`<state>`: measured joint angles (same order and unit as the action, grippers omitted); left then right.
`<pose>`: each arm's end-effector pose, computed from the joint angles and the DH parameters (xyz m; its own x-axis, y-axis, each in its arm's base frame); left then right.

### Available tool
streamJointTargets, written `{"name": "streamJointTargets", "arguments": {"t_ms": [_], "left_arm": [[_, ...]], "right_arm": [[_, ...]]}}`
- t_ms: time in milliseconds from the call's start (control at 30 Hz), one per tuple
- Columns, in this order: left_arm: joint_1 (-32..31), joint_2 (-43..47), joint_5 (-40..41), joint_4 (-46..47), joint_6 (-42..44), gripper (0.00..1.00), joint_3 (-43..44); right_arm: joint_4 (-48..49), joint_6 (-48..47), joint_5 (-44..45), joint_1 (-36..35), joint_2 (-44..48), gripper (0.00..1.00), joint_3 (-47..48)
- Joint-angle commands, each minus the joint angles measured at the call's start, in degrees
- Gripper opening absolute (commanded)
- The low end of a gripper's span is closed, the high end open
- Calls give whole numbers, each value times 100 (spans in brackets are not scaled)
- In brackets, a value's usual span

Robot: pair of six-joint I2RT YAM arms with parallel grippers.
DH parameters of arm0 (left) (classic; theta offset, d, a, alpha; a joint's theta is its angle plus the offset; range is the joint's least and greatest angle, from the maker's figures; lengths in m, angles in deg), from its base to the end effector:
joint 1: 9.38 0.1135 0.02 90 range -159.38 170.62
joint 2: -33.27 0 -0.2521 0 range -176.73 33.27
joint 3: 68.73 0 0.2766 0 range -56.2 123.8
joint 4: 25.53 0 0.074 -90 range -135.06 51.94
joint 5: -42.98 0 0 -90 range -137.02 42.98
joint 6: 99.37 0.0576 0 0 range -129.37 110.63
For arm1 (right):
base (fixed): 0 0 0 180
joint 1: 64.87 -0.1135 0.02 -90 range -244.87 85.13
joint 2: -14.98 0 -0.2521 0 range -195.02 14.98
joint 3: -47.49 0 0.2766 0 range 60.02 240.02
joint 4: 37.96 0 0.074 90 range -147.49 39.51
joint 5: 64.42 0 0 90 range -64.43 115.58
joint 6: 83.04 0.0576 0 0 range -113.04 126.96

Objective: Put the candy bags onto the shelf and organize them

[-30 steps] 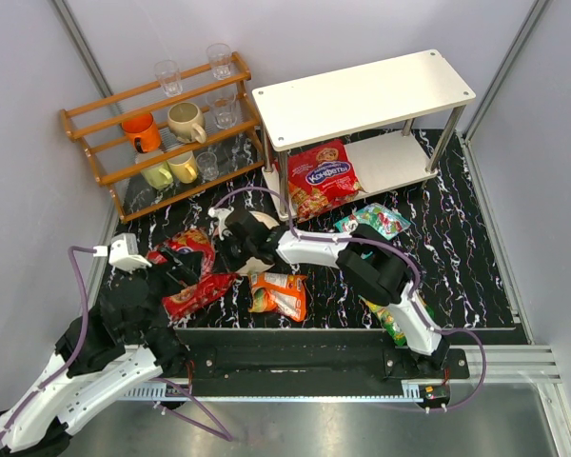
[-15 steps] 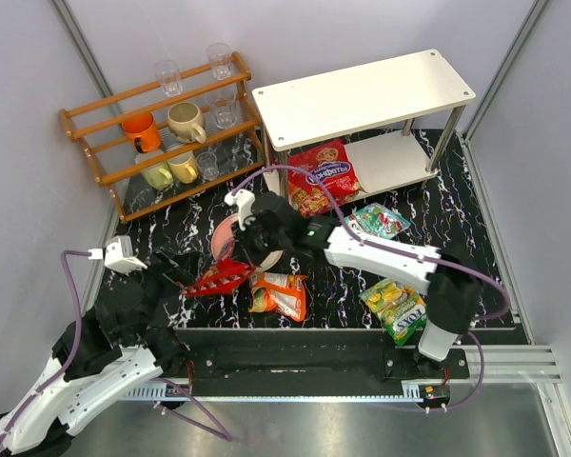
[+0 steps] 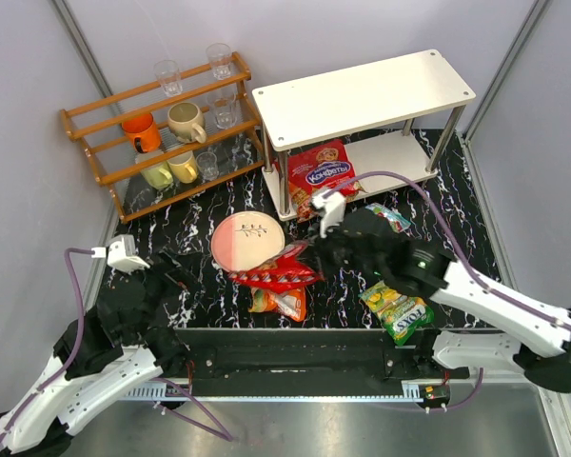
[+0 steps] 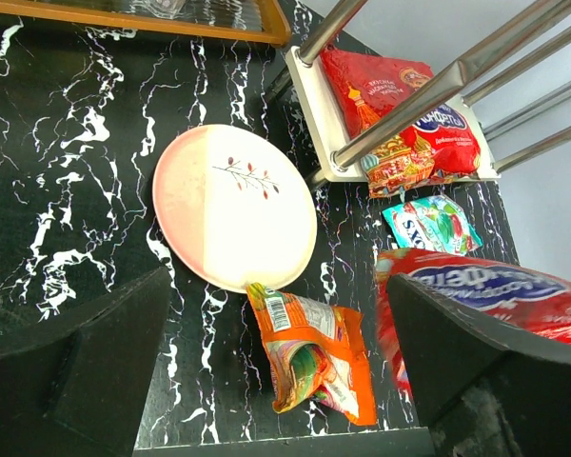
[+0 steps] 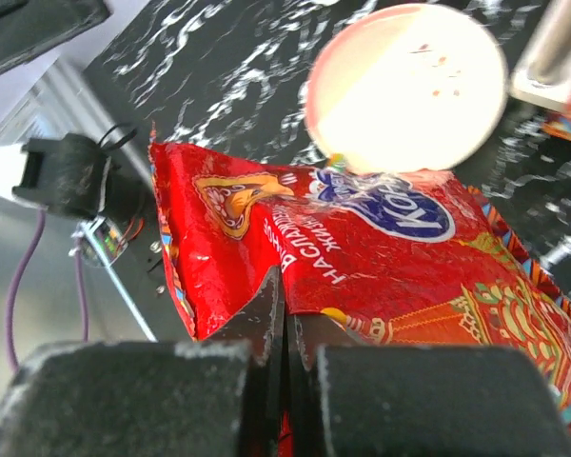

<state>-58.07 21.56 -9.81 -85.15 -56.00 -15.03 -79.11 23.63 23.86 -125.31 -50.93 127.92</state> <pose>0.0875 -0.0468 0.3134 -0.2956 -0.5407 -0.7876 0.0042 0.8237 -0.5670 0.1477 0.2640 0.3540 -0.4650 -0.2387 -0.8525 -0.7822 0.5619 0.2693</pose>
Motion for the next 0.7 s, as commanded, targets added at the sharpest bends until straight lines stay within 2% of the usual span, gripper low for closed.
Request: {"name": "streamJointTargets", "arguments": {"t_ms": [0, 167, 200, 300, 367, 433, 500, 567, 633, 667], "left_arm": [[-18, -174, -214, 244, 14, 99, 102], [-18, -332, -407, 420, 49, 99, 84], [-9, -376, -442, 437, 49, 99, 84], [-9, -377, -478, 455, 49, 99, 76], [-9, -359, -487, 455, 31, 99, 49], [-18, -341, -504, 455, 40, 99, 40], [-9, -306, -548, 446, 49, 99, 58], [-9, -280, -557, 429, 49, 99, 49], [-9, -227, -566, 429, 23, 99, 32], [-18, -218, -557, 438, 14, 99, 14]], "right_arm": [[165, 530, 1813, 6, 850, 0, -206], [120, 1521, 2867, 6, 764, 0, -488], [103, 2028, 2965, 15, 572, 0, -593], [513, 2594, 2415, -11, -111, 2, -716], [830, 2693, 1653, -125, -579, 34, -586], [1165, 2518, 1333, -546, -1133, 56, -419], [1402, 2203, 1051, -914, -1327, 64, -277], [1560, 2060, 796, -987, -1215, 69, -443], [1597, 2095, 1031, -987, -706, 71, -741], [1449, 2086, 1538, -978, -478, 75, -1056]]}}
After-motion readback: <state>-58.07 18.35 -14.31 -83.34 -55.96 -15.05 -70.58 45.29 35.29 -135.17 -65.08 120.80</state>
